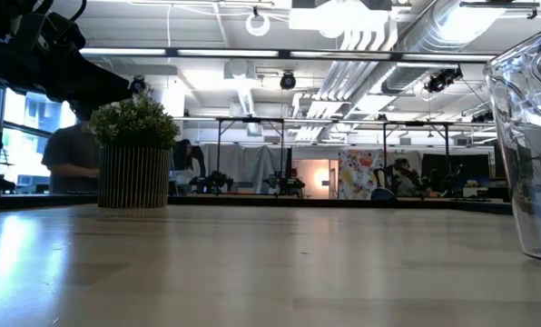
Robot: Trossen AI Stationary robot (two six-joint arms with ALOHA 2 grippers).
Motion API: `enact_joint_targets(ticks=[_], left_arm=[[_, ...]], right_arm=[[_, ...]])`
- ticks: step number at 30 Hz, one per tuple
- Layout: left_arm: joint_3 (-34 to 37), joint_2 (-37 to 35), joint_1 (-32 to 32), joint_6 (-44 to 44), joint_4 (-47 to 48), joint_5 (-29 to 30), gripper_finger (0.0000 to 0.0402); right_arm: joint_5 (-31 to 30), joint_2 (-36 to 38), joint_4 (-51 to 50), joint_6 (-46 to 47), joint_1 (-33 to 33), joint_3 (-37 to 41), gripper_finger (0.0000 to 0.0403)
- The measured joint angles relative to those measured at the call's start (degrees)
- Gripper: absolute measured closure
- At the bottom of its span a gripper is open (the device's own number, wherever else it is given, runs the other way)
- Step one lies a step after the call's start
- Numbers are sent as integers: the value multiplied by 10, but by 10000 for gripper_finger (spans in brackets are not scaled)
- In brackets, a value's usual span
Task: Nest measuring cups in basket
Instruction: Put the stacked measuring cups into the transparent bin, then return to Home Position
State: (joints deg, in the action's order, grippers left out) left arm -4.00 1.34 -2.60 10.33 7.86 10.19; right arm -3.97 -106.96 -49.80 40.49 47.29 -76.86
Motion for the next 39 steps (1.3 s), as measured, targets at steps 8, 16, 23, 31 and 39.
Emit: enact_joint_targets(ticks=[8, 16, 23, 31, 39], left_arm=[[0, 0, 0, 0, 0, 0, 287], [0, 0, 0, 0, 0, 0, 287], [0, 0, 0, 0, 0, 0, 287], [0, 0, 0, 0, 0, 0, 287], [0, 0, 0, 0, 0, 0, 287]], right_arm=[[-3, 0, 3, 2, 0, 0, 197], [-14, 1, 10, 13, 0, 0, 139], [-53, 47, 12, 33, 0, -12, 124], [-326, 150, 32, 31, 0, -15, 123], [-496, 242, 112, -119, -15, 15, 123]])
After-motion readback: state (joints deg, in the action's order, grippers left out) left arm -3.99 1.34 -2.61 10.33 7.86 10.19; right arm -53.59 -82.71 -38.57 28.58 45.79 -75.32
